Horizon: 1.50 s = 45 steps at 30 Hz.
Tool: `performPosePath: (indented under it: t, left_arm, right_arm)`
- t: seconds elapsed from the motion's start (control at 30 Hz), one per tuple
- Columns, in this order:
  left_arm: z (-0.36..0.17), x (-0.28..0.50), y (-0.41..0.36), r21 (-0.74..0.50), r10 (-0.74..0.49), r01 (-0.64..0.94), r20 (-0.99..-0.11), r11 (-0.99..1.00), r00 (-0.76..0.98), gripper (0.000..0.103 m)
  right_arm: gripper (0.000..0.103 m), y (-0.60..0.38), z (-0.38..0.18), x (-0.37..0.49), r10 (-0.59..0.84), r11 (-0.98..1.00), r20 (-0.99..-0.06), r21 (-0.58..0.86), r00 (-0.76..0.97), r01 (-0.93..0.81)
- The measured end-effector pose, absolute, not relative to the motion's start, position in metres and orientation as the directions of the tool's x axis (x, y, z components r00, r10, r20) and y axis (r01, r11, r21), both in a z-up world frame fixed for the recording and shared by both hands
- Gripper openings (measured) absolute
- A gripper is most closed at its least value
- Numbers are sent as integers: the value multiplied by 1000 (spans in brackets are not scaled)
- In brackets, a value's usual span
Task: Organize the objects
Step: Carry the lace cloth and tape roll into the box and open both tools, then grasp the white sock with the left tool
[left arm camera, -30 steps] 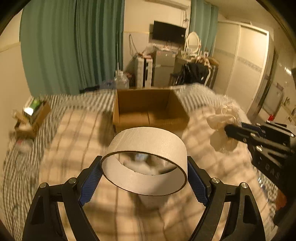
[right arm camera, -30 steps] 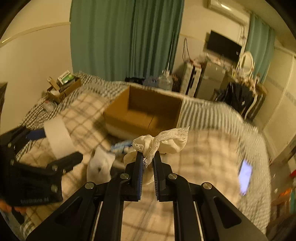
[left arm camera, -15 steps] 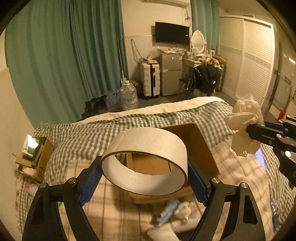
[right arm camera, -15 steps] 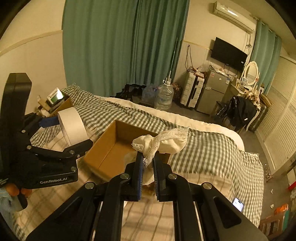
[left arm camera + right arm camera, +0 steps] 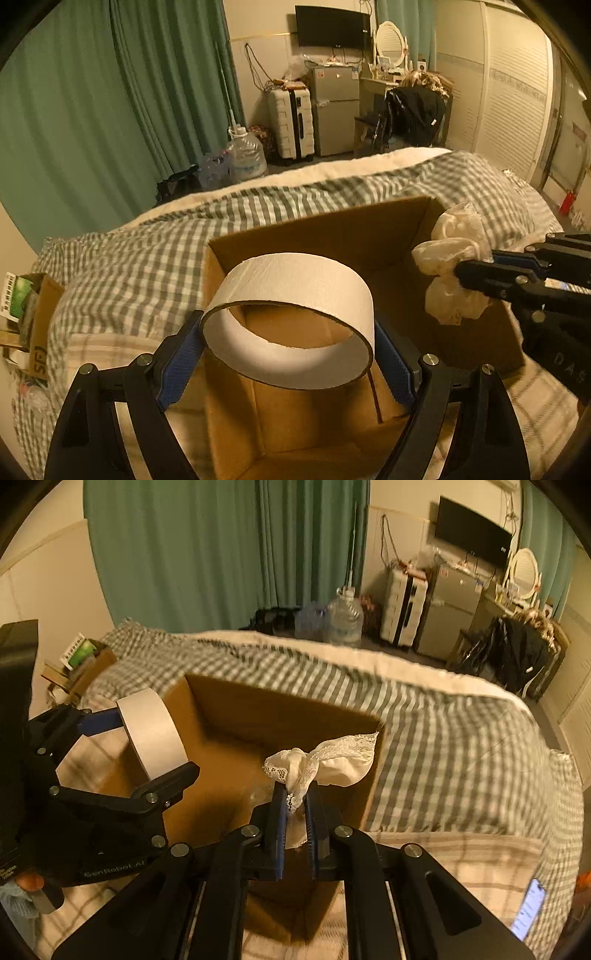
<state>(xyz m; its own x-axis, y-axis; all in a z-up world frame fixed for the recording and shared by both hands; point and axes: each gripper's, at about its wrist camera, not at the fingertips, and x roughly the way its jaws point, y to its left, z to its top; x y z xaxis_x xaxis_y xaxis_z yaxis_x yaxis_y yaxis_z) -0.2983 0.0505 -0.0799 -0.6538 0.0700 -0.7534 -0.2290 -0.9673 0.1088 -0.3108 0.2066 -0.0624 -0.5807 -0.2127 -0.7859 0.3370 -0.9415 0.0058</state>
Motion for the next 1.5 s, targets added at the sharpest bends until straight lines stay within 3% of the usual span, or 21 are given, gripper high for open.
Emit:
performPosePath:
  t: [0.1, 0.17, 0.23, 0.3, 0.47, 0.67, 0.83, 0.97, 1.13, 1.5]
  left_arm:
    - [-88, -302, 53, 93, 83, -231, -754, -969, -652, 89]
    - [-91, -304, 53, 87, 84, -231, -764, -969, -640, 91]
    - [-91, -305, 53, 76, 87, -232, -780, -970, -620, 98]
    - [-86, -301, 50, 56, 101, -231, -782, -971, -614, 101]
    - [-52, -275, 37, 58, 80, -192, -764, -980, -640, 103]
    - [13, -215, 21, 57, 77, -162, -701, -985, -709, 103]
    - [60, -158, 10, 49, 82, -146, -635, -988, -768, 103]
    - [76, -114, 9, 72, 55, -122, -600, -990, -798, 103]
    - [53, -77, 12, 88, 37, -114, -612, -990, -790, 103]
    - [-96, -60, 18, 6, 36, -62, -759, -998, -650, 103]
  right_arm:
    - [9, 207, -71, -314, -215, -938, -773, -7, -597, 346]
    - [16, 207, -70, -312, -218, -938, -761, -10, -611, 348]
    - [41, 208, -65, -308, -221, -940, -751, -6, -622, 340]
    - [57, 211, -56, -302, -218, -945, -742, -1, -635, 326]
    - [58, 222, -20, -280, -189, -954, -717, -28, -671, 298]
    - [66, 236, 46, -222, -130, -965, -656, -88, -743, 246]
    - [81, 239, 89, -161, -113, -966, -603, -121, -790, 230]
    - [85, 245, 107, -115, -107, -966, -569, -133, -815, 220]
    - [85, 253, 93, -77, -97, -969, -571, -134, -815, 209]
    - [85, 251, -16, -57, -87, -982, -627, -75, -774, 171]
